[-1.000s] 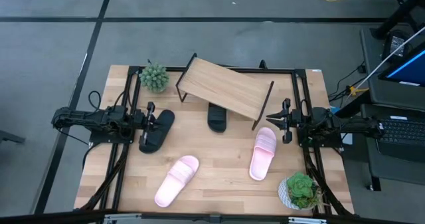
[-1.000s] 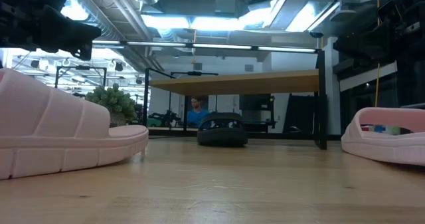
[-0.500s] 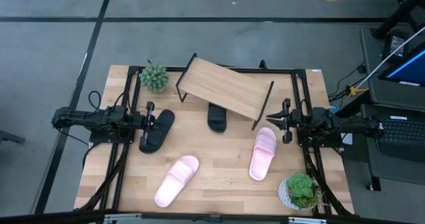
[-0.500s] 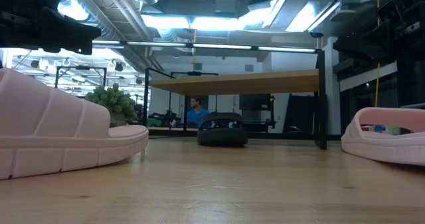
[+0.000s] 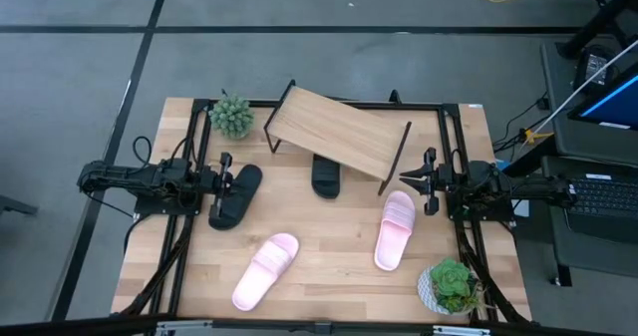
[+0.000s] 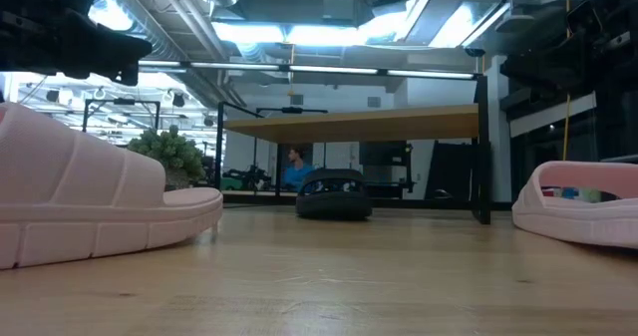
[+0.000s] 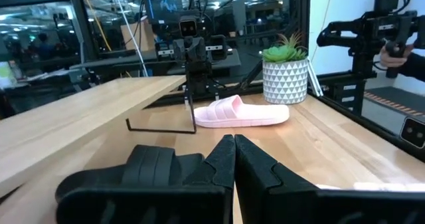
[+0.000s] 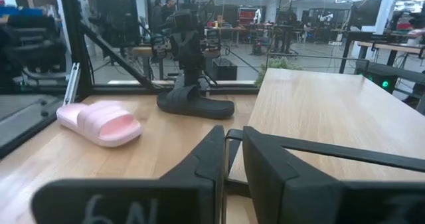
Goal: Pick and place slides into the shelf
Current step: Put the right white slides on the shelf
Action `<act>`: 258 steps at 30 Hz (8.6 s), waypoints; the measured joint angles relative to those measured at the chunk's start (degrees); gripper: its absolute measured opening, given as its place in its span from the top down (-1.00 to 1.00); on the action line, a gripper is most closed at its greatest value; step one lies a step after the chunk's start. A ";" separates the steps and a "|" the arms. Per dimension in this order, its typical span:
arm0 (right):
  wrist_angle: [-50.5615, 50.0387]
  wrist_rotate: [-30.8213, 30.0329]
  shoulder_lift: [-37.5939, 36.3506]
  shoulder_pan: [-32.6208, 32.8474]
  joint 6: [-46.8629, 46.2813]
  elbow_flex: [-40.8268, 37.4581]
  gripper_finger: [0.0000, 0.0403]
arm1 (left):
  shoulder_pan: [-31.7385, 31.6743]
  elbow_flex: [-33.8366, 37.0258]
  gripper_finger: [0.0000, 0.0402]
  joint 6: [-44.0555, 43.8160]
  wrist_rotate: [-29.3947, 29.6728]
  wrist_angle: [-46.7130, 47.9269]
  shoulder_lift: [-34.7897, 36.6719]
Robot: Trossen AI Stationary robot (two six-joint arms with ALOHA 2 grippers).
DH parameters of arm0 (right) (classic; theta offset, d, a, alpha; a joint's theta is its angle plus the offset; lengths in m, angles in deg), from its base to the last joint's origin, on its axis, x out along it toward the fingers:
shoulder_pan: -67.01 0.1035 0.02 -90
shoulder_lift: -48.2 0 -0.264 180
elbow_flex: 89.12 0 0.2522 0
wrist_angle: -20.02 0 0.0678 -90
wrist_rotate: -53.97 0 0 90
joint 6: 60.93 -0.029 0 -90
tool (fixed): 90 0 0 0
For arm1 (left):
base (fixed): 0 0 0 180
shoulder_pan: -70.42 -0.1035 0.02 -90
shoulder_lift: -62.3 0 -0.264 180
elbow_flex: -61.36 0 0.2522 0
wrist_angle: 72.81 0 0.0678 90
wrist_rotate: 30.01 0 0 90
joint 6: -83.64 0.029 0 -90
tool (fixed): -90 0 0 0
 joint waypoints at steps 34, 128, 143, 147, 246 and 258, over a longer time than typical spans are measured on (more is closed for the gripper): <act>-1.01 0.92 1.18 0.00 -0.06 5.82 0.98 | -0.01 -10.09 1.00 -8.93 5.61 -4.95 -12.78; -35.20 4.22 34.12 7.41 -11.47 33.24 0.99 | -0.12 -19.52 1.00 -4.16 5.38 -13.03 -38.30; -51.56 -5.25 52.64 23.73 -28.67 48.12 0.99 | -0.13 -19.52 1.00 -4.21 5.35 -13.40 -38.30; -56.59 -8.98 59.57 28.73 -34.78 52.13 0.99 | -0.11 -19.52 1.00 -4.20 5.31 -13.40 -38.30; -67.30 -7.74 95.14 30.18 -50.90 73.52 0.93 | -0.11 -19.54 1.00 -4.11 4.94 -12.76 -38.32; -67.64 -18.32 95.14 30.18 -41.53 87.63 0.94 | -0.11 -19.54 1.00 -4.13 4.94 -12.76 -38.31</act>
